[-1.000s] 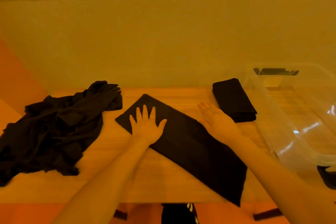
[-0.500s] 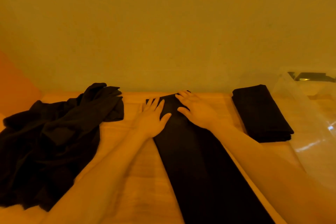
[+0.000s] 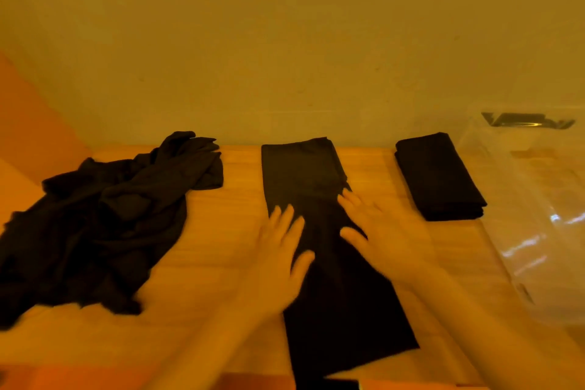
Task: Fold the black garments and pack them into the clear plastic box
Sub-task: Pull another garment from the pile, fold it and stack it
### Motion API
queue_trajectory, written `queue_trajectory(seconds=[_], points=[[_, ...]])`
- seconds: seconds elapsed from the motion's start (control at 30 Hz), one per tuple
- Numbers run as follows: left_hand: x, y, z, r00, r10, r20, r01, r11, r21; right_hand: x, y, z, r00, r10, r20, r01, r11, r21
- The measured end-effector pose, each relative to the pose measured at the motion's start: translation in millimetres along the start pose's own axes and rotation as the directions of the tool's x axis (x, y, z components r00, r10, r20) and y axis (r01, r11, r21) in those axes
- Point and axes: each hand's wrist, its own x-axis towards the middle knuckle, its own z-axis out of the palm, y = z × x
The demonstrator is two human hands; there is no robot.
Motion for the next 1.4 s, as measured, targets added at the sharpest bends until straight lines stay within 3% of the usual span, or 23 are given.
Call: queue_trajectory(seconds=[0.1, 0.27, 0.43, 0.53, 0.67, 0.8, 0.97, 1.1, 1.2, 1.3, 1.4], points=[[-62, 16, 25, 0.987, 0.078, 0.140, -0.093, 0.990, 0.103, -50, -1, 39, 0.998, -0.033, 0.060, 0.035, 0.999, -0.041], [-87, 17, 34, 0.977, 0.110, 0.181, -0.151, 0.960, 0.234, -103, 9, 54, 1.000, 0.007, 0.031, -0.004, 0.997, -0.074], [-121, 25, 42, 0.921, 0.274, 0.277, -0.353, 0.887, 0.297, -158, 7, 66, 0.994, -0.104, 0.031, 0.108, 0.972, -0.209], [-132, 15, 45, 0.915, 0.368, 0.167, -0.404, 0.842, 0.358, -169, 20, 80, 0.980, -0.190, -0.067, 0.176, 0.969, -0.172], [-133, 1, 52, 0.911, 0.409, 0.053, -0.399, 0.843, 0.361, -169, 19, 86, 0.956, -0.195, -0.220, 0.172, 0.978, -0.120], [-134, -3, 45, 0.891, 0.455, 0.006, -0.428, 0.834, 0.348, -170, 15, 88, 0.930, -0.227, -0.289, 0.190, 0.970, -0.150], [-135, -2, 36, 0.933, 0.350, -0.087, -0.324, 0.919, 0.224, -171, 16, 83, 0.871, -0.316, -0.377, 0.246, 0.944, -0.222], [-134, 11, 30, 0.990, 0.106, -0.098, -0.108, 0.994, -0.016, -164, 4, 70, 0.888, -0.190, -0.419, 0.183, 0.982, -0.057], [-132, 18, 22, 0.978, 0.027, -0.207, -0.069, 0.977, -0.200, -157, 5, 63, 0.933, 0.008, -0.359, 0.081, 0.969, 0.233], [-125, 23, 14, 0.966, -0.066, -0.251, -0.034, 0.926, -0.375, -147, 0, 50, 0.917, 0.175, -0.358, 0.043, 0.850, 0.525], [-111, 34, 3, 0.944, -0.204, -0.258, 0.014, 0.808, -0.589, -138, -11, 31, 0.924, 0.249, -0.291, 0.058, 0.660, 0.749]])
